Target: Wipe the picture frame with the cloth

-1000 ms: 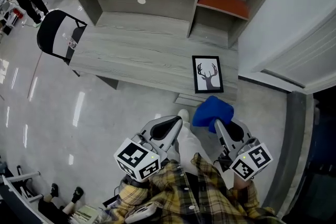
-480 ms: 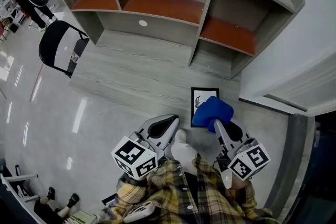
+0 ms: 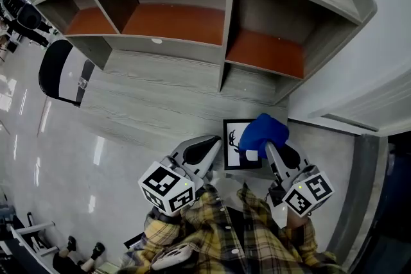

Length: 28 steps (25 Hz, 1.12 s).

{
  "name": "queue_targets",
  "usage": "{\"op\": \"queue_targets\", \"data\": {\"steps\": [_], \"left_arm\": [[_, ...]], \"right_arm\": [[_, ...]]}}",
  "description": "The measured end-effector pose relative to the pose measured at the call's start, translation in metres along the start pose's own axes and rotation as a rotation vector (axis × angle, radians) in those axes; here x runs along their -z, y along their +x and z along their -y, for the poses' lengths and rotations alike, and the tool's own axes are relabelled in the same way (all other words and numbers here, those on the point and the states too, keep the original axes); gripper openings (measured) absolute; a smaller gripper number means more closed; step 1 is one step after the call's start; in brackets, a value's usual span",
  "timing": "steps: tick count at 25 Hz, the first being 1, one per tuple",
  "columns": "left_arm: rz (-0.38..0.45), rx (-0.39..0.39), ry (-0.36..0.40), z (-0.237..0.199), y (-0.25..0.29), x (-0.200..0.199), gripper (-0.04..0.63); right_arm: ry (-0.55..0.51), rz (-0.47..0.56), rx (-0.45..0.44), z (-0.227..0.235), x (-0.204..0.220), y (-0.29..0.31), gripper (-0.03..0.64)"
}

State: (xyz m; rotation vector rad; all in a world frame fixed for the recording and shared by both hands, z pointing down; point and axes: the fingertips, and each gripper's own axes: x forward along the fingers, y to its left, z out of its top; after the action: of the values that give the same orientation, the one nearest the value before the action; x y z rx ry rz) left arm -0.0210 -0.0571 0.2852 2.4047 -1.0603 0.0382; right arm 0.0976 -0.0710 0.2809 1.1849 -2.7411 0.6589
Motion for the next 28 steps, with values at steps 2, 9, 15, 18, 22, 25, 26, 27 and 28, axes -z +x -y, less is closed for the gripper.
{"op": "queue_targets", "data": {"steps": [2,9,15,18,22,25,26,27,28], "left_arm": [[-0.024,0.016,0.003,-0.006,0.007,-0.001,0.006],[-0.143,0.077,0.031,-0.04,0.039,0.012,0.006],[-0.286,0.112,0.03,-0.073,0.069,0.044,0.006],[-0.354,0.125,0.035,-0.086,0.082,0.066,0.006],[-0.437,0.132,0.04,-0.107,0.099,0.097,0.009],[-0.499,0.132,0.042,-0.118,0.106,0.122,0.015],[-0.51,0.128,0.045,-0.122,0.11,0.128,0.022],[-0.517,0.124,0.047,-0.128,0.115,0.134,0.029],[-0.522,0.123,0.045,-0.133,0.12,0.139,0.04]], "right_arm": [[0.013,-0.008,0.015,0.004,0.001,0.005,0.049],[0.059,-0.011,0.077,0.01,0.009,0.026,0.049],[0.098,-0.065,0.103,0.013,0.034,0.039,0.049],[0.123,-0.093,0.111,0.014,0.05,0.048,0.049],[0.141,-0.103,0.117,0.02,0.065,0.067,0.049],[0.164,-0.113,0.124,0.02,0.074,0.073,0.049],[0.167,-0.113,0.127,0.021,0.077,0.074,0.049],[0.169,-0.111,0.131,0.024,0.079,0.075,0.049],[0.169,-0.108,0.135,0.026,0.082,0.075,0.049]]}}
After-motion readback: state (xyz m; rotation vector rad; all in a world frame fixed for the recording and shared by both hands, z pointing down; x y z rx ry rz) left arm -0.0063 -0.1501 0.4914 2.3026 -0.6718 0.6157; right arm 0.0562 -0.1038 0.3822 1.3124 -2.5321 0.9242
